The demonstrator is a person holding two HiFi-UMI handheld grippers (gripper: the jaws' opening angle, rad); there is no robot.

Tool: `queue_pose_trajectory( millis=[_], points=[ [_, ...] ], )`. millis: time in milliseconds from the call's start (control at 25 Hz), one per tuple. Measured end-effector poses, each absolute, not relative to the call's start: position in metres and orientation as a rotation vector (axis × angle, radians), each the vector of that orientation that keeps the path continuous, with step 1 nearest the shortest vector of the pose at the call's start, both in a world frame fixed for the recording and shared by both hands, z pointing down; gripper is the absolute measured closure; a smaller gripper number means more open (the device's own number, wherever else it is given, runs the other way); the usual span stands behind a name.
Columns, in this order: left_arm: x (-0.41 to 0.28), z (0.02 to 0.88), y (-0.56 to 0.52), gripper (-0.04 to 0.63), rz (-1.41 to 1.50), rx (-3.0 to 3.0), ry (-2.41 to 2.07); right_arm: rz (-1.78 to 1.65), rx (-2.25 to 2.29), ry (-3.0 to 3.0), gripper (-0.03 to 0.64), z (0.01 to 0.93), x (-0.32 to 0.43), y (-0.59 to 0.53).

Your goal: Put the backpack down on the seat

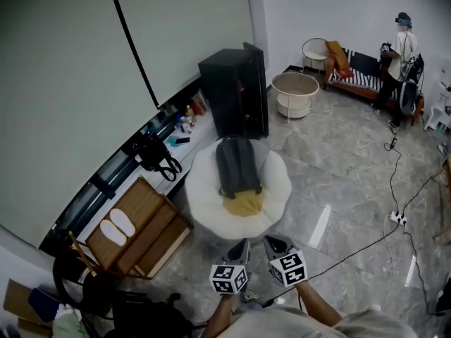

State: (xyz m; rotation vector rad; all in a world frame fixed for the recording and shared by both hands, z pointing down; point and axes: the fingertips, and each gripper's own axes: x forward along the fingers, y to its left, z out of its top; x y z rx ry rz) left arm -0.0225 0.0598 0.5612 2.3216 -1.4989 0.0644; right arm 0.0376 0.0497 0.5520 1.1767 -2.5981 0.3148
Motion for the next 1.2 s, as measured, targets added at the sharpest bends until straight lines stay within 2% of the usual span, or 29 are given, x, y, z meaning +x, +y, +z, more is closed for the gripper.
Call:
queue_pose_trajectory(
  millis=[400, 1200],
  points=[
    [0.019, 0.559, 0.094, 0.565, 0.051, 2.316, -1.512, 0.316, 1.166, -2.601, 0.589, 0.553, 0.080, 0.078],
    [0.028, 0.555, 0.109, 0.565, 0.018, 2.298, -1.550, 0.281, 1.167, -2.632, 0.589, 0.544, 0.097, 0.097]
  ],
)
